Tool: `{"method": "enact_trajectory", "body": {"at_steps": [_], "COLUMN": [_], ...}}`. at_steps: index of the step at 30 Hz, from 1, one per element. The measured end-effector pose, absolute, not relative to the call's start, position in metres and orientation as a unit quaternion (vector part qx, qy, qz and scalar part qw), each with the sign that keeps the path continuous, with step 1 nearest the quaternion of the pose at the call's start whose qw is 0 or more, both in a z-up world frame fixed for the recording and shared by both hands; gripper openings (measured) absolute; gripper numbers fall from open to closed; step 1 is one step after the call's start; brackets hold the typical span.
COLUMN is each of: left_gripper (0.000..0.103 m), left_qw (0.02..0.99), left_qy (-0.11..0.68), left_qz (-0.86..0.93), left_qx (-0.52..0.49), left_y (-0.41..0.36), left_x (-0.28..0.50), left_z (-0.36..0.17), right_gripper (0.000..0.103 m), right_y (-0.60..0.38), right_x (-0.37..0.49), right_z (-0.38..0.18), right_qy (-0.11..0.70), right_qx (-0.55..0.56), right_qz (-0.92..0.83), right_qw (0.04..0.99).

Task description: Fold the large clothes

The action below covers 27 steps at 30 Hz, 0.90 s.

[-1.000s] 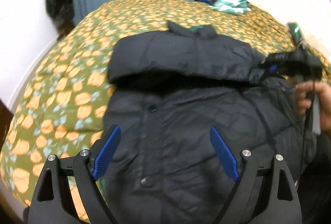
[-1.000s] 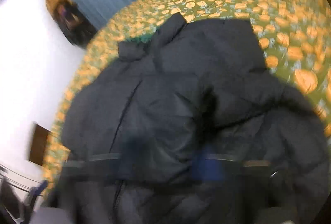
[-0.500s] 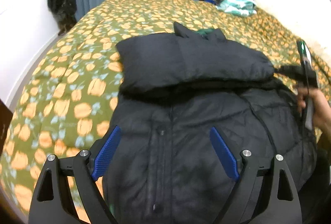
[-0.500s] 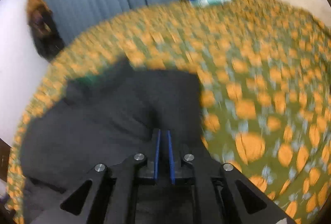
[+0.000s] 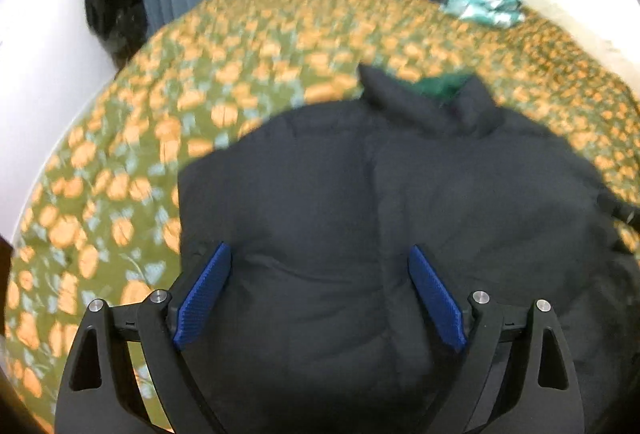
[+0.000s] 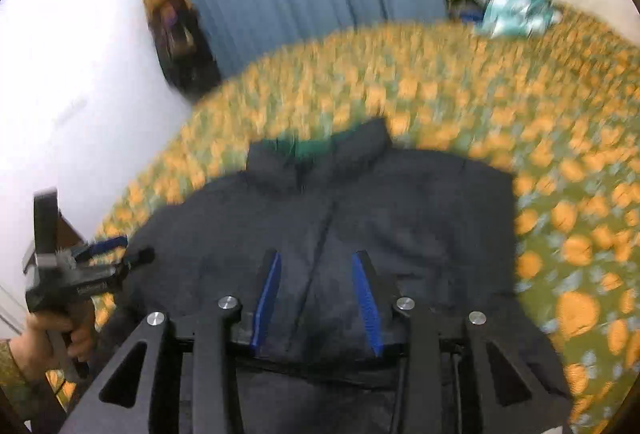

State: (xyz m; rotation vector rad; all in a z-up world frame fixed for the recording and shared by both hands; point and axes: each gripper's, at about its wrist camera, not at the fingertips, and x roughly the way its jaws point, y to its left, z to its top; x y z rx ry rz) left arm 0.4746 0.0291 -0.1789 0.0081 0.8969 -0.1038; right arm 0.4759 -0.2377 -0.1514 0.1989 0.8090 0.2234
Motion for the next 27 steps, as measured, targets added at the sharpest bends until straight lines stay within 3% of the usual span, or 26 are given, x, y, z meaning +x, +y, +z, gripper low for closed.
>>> {"method": "enact_trajectory", "body": {"at_steps": [2, 4, 11, 16, 27], "left_gripper": [0.094, 0.095, 0.091, 0.098, 0.103], "left_qw": [0.893, 0.889, 0.885, 0.902, 0.882], "left_qy": [0.447, 0.455, 0.461, 0.424, 0.463], "left_qz": [-0.052, -0.054, -0.061, -0.074, -0.01], "left_qx": [-0.007, -0.011, 0.008, -0.036, -0.085], "left_y": [0.03, 0.03, 0.026, 0.03, 0.05], "left_x": [0.476, 0.475, 0.468, 0.489, 0.554], "left_z": [-0.192, -0.201, -0.169, -0.138, -0.214], "right_gripper": [0.036, 0.035, 0.035, 0.035, 0.036], "right_y": [-0.245, -0.254, -0.25, -0.247, -0.243], "right_x": [0.492, 0.493, 0.484, 0.487, 0.482], "right_z": [-0.196, -0.211, -0.215, -0.213, -0.213], "right_qy": [0.458, 0.456, 0.447, 0.445, 0.439], "right_qx": [0.124, 0.16, 0.148, 0.134, 0.113], "right_qz": [0.091, 0.096, 0.094, 0.088, 0.09], "right_qw": [0.876, 0.87, 0.877, 0.881, 0.887]}}
